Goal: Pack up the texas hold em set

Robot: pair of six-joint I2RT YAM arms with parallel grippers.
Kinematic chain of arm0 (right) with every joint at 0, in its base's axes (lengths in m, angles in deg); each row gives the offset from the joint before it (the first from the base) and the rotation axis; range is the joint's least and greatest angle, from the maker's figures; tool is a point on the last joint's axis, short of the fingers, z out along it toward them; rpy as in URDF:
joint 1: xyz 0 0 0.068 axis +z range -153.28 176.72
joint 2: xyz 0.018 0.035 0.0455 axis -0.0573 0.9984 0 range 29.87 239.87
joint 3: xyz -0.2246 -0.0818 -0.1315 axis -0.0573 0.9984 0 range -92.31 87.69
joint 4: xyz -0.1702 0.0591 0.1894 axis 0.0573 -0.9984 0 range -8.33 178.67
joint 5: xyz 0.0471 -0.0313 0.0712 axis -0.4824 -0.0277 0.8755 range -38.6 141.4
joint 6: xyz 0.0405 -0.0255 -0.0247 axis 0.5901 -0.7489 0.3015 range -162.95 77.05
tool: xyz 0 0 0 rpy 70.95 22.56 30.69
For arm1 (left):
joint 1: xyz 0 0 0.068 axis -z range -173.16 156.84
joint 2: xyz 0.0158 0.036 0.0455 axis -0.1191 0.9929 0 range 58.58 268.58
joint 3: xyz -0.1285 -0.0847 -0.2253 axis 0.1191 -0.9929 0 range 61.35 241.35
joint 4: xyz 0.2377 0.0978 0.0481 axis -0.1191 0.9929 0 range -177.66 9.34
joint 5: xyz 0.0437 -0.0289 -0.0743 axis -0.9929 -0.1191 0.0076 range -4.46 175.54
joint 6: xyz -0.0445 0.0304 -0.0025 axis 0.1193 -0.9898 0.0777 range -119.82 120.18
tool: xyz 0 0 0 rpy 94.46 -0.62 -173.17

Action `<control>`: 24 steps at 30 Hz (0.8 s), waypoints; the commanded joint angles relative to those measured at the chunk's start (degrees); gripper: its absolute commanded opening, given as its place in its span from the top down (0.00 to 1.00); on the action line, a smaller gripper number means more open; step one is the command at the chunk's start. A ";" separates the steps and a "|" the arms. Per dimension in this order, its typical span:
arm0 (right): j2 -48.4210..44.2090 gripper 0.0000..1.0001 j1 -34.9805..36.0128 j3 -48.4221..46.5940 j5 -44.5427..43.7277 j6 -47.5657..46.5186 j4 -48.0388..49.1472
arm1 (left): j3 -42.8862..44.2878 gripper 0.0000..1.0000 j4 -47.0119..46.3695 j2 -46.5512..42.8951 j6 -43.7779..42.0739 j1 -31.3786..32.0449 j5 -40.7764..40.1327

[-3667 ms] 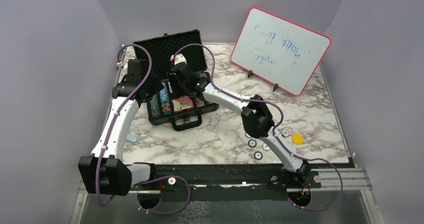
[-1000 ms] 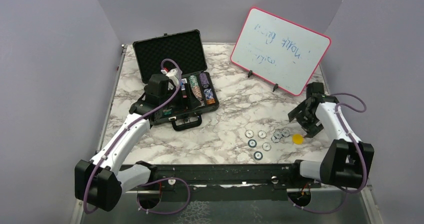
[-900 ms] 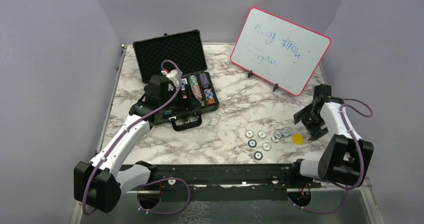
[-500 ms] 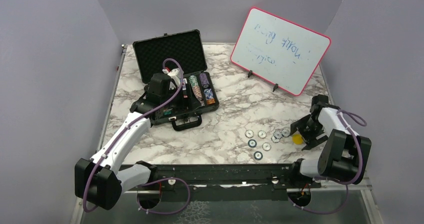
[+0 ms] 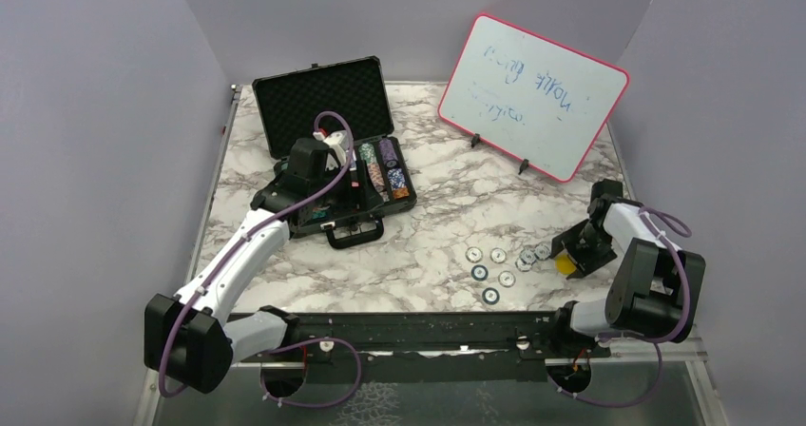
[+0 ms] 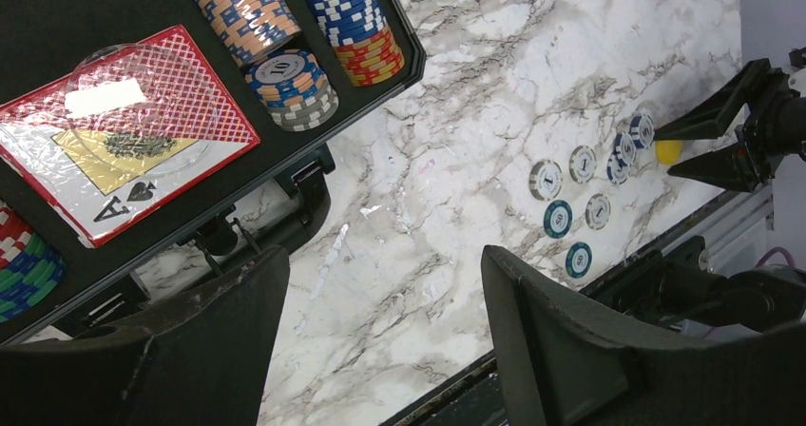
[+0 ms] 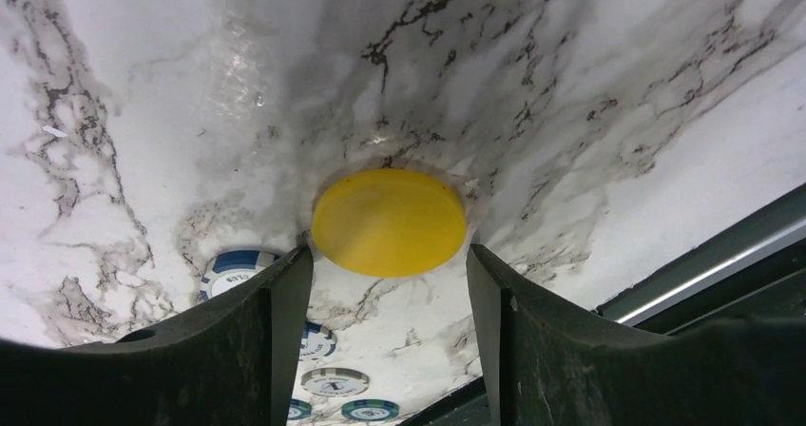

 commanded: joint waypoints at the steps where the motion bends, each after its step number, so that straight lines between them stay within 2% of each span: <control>1: 2.19 0.38 -0.19 0.99 -3.70 -2.50 7.95 | 2.96 0.23 -0.29 0.69 -0.59 0.32 -1.01; 7: 3.09 0.40 -0.19 0.26 -4.12 -5.80 9.50 | 3.98 0.23 -0.27 1.90 -0.74 0.33 -0.55; 14: 2.33 0.50 -0.17 0.39 -3.00 -7.34 10.43 | 4.59 0.23 -0.25 2.96 -0.59 0.29 0.23; 24: -4.52 0.52 2.45 -2.24 -1.90 -7.81 7.15 | 6.49 0.22 -0.58 5.53 -1.34 0.42 5.50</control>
